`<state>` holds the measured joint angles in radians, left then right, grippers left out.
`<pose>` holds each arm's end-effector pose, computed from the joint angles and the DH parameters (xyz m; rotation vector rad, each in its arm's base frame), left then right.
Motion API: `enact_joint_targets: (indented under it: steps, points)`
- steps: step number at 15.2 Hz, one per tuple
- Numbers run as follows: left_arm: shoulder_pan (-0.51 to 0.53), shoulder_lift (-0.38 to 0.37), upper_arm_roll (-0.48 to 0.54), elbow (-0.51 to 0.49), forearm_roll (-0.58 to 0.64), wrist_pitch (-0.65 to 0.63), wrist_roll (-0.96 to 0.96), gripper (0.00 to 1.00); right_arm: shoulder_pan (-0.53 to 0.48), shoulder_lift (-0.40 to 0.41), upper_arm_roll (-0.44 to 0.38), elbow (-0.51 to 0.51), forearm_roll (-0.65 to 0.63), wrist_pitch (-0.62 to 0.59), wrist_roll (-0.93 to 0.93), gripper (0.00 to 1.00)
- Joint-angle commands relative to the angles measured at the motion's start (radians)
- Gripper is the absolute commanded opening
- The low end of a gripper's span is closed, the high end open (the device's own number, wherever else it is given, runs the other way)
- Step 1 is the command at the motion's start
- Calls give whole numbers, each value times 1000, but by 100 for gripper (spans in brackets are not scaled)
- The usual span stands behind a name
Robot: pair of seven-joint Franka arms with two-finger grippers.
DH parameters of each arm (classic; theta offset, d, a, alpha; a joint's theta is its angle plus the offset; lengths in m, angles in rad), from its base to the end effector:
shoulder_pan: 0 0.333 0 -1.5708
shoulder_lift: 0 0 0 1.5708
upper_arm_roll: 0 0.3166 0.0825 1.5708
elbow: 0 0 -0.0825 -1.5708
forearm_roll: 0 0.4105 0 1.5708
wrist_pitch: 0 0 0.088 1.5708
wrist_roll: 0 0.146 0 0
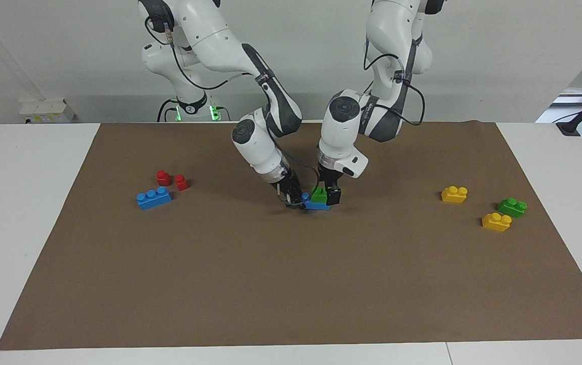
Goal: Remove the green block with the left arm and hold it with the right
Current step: 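Grasp the green brick with the left gripper while the right gripper grasps blue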
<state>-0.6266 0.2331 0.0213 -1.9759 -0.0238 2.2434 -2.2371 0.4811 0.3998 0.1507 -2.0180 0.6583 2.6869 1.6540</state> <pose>0.5132 -0.3571 0.3008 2.1121 2.2765 -0.0134 0.5343 0.3782 0.2225 -1.8917 1.9516 0.3849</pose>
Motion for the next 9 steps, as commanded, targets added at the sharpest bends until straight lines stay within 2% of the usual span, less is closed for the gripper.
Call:
enact_joint_targets:
  steps: [1, 2, 3, 4, 5, 6, 9]
  points:
    - [-19, -1, 16, -23, 16, 27, -19, 100, -2, 4, 3, 2, 23, 13, -2, 0]
    - [-19, -2, 14, -26, 31, 30, -19, 98, -2, 4, 3, 2, 23, 13, -2, 0]
    - [-21, -2, 14, -29, 54, 30, -19, 80, -2, 4, 3, 2, 23, 14, -2, 0]
    - [-22, -2, 14, -32, 56, 33, -19, 59, -2, 4, 3, 2, 23, 14, -2, 0]
    - [-27, -2, 14, -31, 58, 33, -15, 13, -1, 4, 3, 2, 23, 16, -2, 0]
    - [-28, -2, 14, -27, 61, 35, -15, 0, -1, 4, 1, 2, 23, 16, -2, 0]
    - [-24, -5, 9, -24, 62, 42, -13, 0, -1, 4, 1, 2, 23, 16, -2, 0]
